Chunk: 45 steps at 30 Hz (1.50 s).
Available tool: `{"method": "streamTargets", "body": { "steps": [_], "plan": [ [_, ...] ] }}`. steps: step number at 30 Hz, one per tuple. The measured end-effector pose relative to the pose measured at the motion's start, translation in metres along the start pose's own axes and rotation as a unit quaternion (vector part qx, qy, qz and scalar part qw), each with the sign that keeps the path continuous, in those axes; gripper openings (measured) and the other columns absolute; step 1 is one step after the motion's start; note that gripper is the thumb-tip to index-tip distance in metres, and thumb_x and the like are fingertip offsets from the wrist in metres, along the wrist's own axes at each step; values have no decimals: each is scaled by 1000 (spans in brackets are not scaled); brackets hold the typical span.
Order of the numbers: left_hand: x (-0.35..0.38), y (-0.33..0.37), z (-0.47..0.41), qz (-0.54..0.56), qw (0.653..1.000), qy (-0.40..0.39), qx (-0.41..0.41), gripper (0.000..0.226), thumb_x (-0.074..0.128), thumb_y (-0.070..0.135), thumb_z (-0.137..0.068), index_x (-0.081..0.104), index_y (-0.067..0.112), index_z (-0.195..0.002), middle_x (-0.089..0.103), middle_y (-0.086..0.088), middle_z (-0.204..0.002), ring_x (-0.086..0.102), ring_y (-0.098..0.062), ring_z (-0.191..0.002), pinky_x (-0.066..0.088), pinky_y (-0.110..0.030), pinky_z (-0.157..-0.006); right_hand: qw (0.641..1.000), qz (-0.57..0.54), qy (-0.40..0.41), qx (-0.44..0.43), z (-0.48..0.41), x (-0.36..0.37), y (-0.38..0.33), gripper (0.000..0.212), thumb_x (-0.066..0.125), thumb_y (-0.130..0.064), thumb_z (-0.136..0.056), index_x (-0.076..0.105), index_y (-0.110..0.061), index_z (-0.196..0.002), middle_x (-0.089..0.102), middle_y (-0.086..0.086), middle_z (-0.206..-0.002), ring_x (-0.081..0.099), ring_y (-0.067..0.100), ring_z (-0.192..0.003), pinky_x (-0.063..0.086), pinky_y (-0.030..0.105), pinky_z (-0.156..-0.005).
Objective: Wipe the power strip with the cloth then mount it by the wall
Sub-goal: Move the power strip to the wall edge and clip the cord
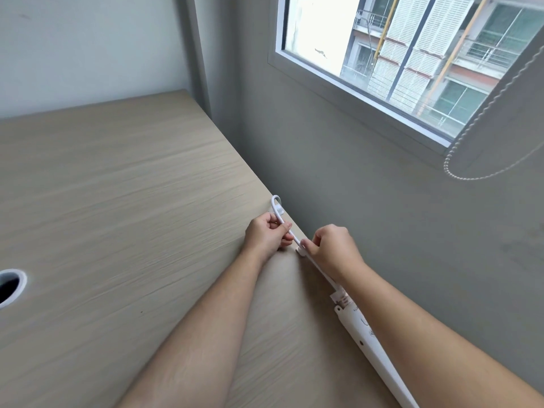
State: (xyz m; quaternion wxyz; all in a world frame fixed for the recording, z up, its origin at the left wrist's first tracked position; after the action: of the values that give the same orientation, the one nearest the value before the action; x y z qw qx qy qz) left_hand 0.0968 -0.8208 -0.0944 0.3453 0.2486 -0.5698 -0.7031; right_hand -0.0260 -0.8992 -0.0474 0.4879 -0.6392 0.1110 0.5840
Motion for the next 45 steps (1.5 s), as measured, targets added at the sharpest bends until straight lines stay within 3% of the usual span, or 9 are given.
{"method": "streamTargets", "body": {
  "steps": [4,11,18,23,26,29,35,40,45],
  "plan": [
    [7,1,-5,-19,1000,-4,3,19,63,3,-87,53,8,-71,61,-9,-60,60,-4,-42,54,-20,-50,999,6,3,-32,-3,-3,0,42,57,-28,-86,42,-18,-48,48,4,-55,49,28,-61,29,25,-46],
    [13,5,-15,-51,999,17,-11,17,69,6,-81,59,10,-68,51,1,-48,46,-4,-36,43,-16,-42,998,-55,12,-26,-1,4,8,33,70,-33,-77,51,-16,-56,51,-4,-57,50,17,-60,32,23,-47],
    [-8,16,-41,185,975,105,-59,34,55,2,-86,39,13,-59,26,8,-34,19,-3,-24,13,-10,-32,997,-78,-18,14,-5,4,13,31,75,-34,-73,56,-15,-59,56,-3,-62,48,8,-51,30,23,-43],
    [-41,24,-64,164,982,87,-26,33,54,5,-91,39,13,-62,30,1,-48,25,-3,-27,20,-13,-32,998,-31,-59,7,-19,-1,4,26,67,-38,-79,64,-14,-68,59,-5,-60,53,10,-56,37,23,-45],
    [-42,25,-70,53,996,73,11,29,55,8,-92,45,11,-65,37,-5,-54,35,-1,-28,31,-13,-32,996,-78,-35,-19,-38,3,-18,20,60,-35,-83,66,-16,-79,70,3,-73,64,19,-70,54,28,-65],
    [-41,27,-73,24,996,75,46,26,59,8,-91,50,11,-67,47,-6,-56,43,1,-31,39,-11,-38,995,-100,2,-15,-61,14,-38,26,62,-34,-83,69,-9,-85,69,8,-80,61,22,-73,48,25,-67],
    [-41,28,-78,11,996,45,80,20,63,11,-88,54,13,-70,52,-5,-56,49,1,-36,43,-12,-42,996,-86,31,-21,-83,24,-52,33,68,-27,-75,62,3,-66,57,9,-61,49,24,-58,38,27,-53],
    [-38,29,-82,-53,992,63,91,24,66,13,-86,53,15,-65,54,-4,-53,50,0,-36,46,-16,-47,997,22,3,-69,-87,26,-63,39,57,-21,-80,32,-10,-53,32,5,-51,27,22,-46,22,26,-42],
    [-33,30,-89,-119,986,80,82,22,72,18,-81,54,11,-68,56,-3,-56,53,-5,-40,47,-18,-48,996,-29,1,-80,-91,24,-55,32,55,-22,-84,41,-8,-58,40,7,-56,33,23,-55,23,28,-47]
  ]
}}
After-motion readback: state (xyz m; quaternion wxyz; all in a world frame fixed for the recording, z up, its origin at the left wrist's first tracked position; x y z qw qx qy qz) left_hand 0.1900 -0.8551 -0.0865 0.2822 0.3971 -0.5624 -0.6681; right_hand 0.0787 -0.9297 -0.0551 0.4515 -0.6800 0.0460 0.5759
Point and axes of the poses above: each hand's wrist, its own z-axis away from the middle knuckle, its own x-axis out of the palm, y = z × x, the point moved 5 cm from there along -z, towards the middle knuckle
